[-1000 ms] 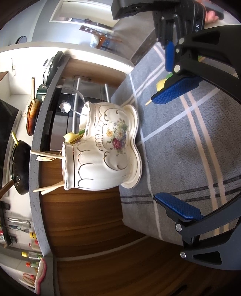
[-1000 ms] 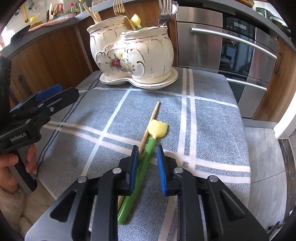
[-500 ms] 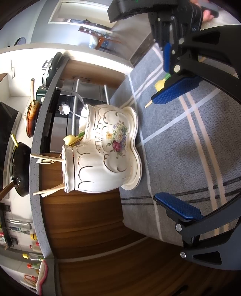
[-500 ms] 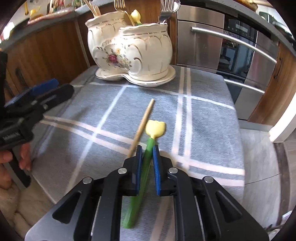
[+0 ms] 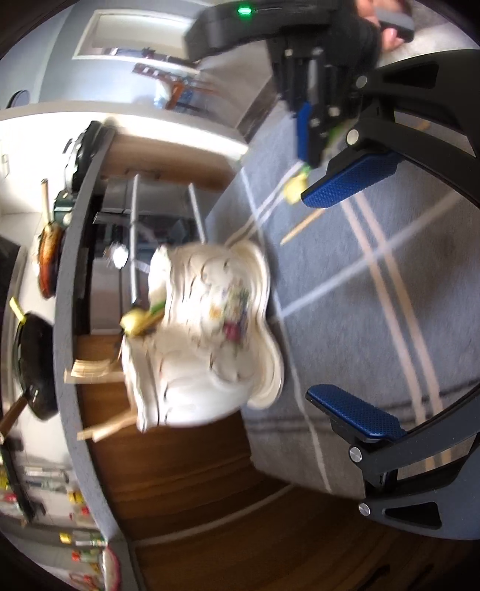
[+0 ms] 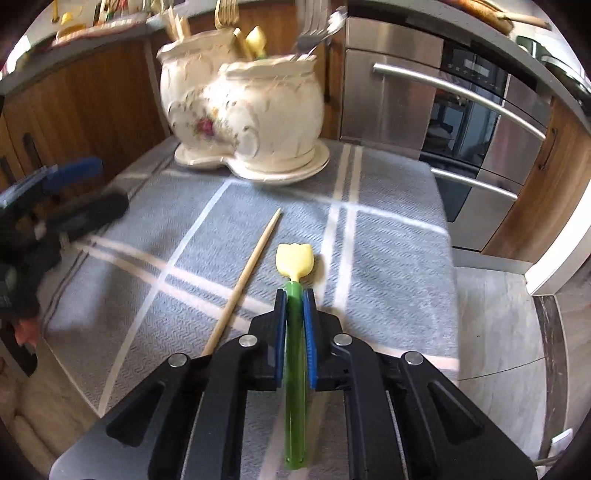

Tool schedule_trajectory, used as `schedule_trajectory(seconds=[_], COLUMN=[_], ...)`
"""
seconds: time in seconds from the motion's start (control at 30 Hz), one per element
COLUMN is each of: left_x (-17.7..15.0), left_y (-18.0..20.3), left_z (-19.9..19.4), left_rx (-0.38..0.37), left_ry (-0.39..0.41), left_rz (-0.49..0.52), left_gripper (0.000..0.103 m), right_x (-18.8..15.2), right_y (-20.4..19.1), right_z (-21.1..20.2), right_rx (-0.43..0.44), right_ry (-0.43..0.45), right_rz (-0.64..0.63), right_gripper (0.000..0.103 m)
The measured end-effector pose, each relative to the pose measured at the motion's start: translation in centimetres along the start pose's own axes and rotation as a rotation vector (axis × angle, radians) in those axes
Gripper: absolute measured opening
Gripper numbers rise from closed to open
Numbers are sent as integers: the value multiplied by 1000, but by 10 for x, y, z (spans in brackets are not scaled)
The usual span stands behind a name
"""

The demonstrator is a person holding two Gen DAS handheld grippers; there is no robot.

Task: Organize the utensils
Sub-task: 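Grasp the yellow-green spoon handle with the right tool while the left tool grasps the wooden chopstick, then lift the chopstick and yellow-green spoon and carry them over the ceramic holder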

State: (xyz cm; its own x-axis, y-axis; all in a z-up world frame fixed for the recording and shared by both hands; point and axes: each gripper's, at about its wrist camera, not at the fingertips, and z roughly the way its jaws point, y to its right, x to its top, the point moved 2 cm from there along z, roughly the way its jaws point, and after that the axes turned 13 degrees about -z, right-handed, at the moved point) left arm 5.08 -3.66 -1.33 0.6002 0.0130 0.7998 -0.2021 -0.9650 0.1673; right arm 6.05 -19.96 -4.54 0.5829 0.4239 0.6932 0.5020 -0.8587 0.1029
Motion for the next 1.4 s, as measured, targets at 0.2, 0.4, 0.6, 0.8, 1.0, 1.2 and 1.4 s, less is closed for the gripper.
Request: schedule_trajectory(seconds=[0.2,0.4,0.6,0.8,1.0,1.2,1.4], left_x=[-12,-24,-41,-39,-34,-35,-36], left_y=[30,52,72,74,67,59,58], left_z=[18,33,47,50,48,51,52], left_rx=[-15,-53,-37,-31,-26,-38,-45], left_ry=[-107,-200,-264,-273,-282,-297,-260], left_rz=[27,11,94,152,180,157,192], left_gripper=[93,73,36,5,5,20,5], right_x=[-3,-2,-3,-5,-3,-2,0], right_y=[38,46,49,54,50,44,42], right_z=[-19,-31,-35,-41,-42,-46,-58], right_rx=[12,30,57,67,74,75,58], right_ry=[86,144,158,174,186,215,288], right_rz=[132,157,157,176,168,150,136], right_gripper=[9,9,9,9,9,9,9])
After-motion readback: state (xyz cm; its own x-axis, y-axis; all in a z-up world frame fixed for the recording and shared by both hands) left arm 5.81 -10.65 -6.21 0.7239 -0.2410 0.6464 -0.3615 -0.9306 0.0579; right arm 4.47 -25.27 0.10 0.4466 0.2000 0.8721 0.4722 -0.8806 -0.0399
